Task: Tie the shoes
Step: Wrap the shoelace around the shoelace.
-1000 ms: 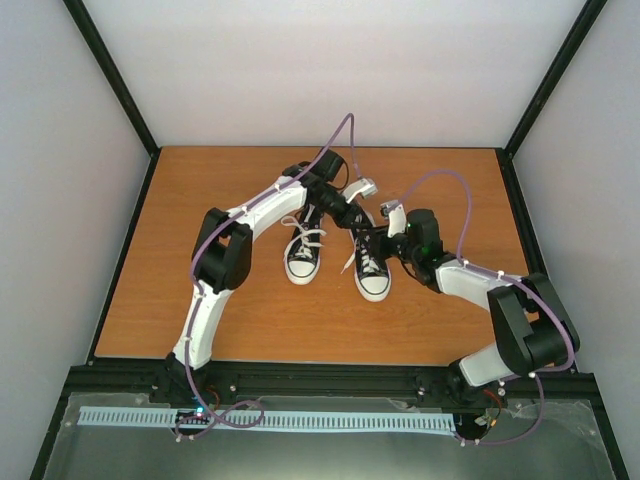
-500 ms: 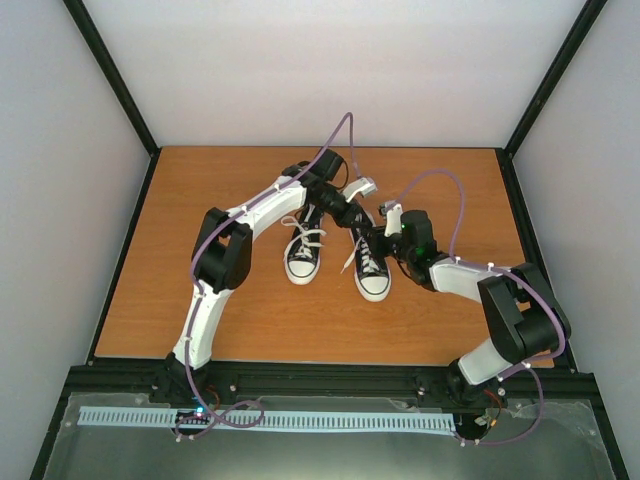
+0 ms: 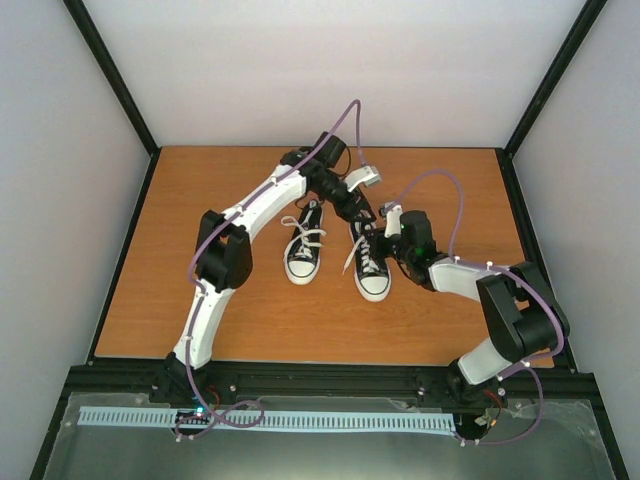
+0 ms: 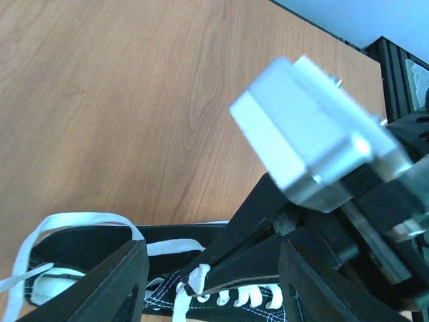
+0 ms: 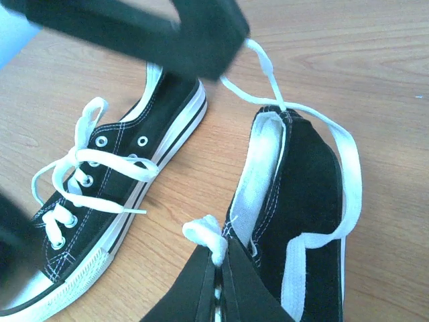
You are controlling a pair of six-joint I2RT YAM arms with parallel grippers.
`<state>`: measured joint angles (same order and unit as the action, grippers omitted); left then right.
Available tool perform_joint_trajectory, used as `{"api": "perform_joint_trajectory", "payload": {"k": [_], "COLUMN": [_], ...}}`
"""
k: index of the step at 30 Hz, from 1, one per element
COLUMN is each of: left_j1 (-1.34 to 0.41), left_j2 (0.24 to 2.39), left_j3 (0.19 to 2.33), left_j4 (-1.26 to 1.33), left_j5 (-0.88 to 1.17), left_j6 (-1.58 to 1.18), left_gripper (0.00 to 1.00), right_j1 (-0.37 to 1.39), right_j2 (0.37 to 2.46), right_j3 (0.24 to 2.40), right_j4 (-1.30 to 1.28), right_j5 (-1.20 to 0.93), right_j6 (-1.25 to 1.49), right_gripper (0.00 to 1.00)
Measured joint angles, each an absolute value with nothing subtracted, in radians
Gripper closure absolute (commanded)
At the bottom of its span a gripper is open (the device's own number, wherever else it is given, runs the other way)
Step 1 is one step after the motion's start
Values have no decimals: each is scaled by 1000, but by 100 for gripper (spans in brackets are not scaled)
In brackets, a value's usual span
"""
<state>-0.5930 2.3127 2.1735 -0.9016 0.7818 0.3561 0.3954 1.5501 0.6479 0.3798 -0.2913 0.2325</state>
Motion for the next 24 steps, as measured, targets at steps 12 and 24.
{"api": "perform_joint_trajectory", "payload": {"k": [12,24], "left_j1": [-517,-518], "left_j2": [2367,2468], "left_j3": [2265,2287], "left_j4": [-975,-958], "left_j5": [511,516], "left_j6": [513,520], "left_gripper": [34,38], "right_j1": [395,395], "right_j2": [1558,1558], "right_j3": [651,660], "right_j4": [380,377], "right_j5": [-295,-303], "right_j6": [232,224], "right_gripper": [97,97]}}
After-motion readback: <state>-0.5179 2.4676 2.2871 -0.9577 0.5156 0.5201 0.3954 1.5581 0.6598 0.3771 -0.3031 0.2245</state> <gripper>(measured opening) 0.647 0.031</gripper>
